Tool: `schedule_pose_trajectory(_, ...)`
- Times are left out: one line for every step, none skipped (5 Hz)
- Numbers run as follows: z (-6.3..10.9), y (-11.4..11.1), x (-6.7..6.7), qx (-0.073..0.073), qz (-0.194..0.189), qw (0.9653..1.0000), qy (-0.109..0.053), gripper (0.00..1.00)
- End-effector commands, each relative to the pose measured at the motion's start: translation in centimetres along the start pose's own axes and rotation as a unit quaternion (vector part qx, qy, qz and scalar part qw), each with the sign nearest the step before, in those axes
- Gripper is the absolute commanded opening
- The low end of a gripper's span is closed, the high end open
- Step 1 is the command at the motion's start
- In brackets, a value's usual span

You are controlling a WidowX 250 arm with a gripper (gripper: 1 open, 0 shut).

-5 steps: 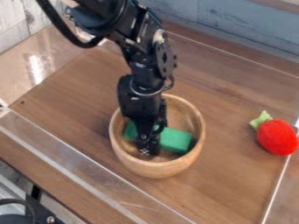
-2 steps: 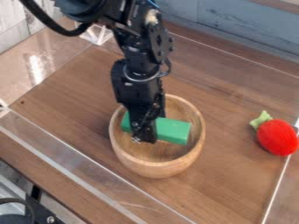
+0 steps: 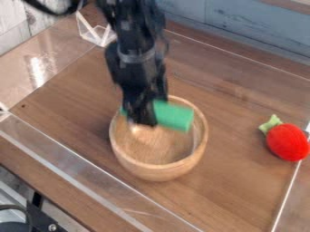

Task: Remove the green block from the brown bowl and put it on the table

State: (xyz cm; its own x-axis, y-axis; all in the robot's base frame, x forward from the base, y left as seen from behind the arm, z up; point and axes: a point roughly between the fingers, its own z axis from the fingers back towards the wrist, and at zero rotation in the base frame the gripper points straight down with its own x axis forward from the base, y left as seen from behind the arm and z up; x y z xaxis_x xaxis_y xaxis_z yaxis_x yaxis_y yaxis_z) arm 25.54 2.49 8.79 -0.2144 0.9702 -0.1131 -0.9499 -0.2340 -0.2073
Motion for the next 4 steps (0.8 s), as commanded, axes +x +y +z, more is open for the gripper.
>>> schedule_pose_trajectory(3.5, -2.2, 0.6, -0.025, -0.006, 0.9996, 0.010, 0.00)
schedule_pose_trajectory(4.6, -3.4, 2.3, -0.030, -0.037, 0.9987, 0.020, 0.00)
schedule_pose_trajectory(5.0, -3.9, 4.6, -0.029, -0.067, 0.9971, 0.018, 0.00)
schedule_pose_trajectory(4.7, -3.3, 5.0, -0.037, -0.050, 0.9981, 0.002, 0.00)
